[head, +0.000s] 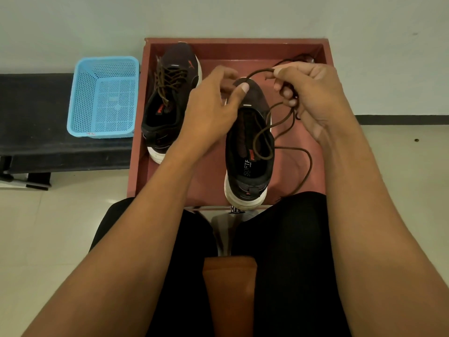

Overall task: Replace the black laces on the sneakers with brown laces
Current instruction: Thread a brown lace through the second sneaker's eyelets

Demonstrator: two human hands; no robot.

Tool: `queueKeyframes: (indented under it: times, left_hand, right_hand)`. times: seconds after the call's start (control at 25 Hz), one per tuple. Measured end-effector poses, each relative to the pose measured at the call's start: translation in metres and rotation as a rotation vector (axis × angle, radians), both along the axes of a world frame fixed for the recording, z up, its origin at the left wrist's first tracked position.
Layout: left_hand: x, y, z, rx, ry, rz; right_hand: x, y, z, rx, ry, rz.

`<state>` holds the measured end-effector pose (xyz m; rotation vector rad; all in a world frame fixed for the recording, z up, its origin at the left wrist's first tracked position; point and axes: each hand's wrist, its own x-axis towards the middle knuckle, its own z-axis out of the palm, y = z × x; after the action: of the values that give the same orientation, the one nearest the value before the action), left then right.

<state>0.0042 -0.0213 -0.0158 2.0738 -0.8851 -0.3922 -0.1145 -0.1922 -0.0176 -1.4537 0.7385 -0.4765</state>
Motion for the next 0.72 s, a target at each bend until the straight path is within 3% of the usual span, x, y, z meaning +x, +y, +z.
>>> queueKeyframes:
  times: [0.2,0.4,0.56,0.72]
  left_hand:
    - [0.004,-0.001,-0.003,-0.044,0.074,-0.041]
    - [0.003,-0.007,-0.013,0.092,-0.033,-0.105]
    - [0.003,-0.008,-0.013,0.126,0.012,-0.086]
    - [0.002,-0.004,-0.011,0.106,0.056,-0.033]
  right_hand:
    - [-0.005,-0.003,-0.004,0.014,-0.005,-0.059]
    - [-0.005,-0.002,-0.004,0.037,-0.005,-0.039]
    - [-0.008,-0.003,-0.006,0.041,0.079,-0.095]
    - [-0.009,0.0,-0.008,-0.411,0.396,-0.066]
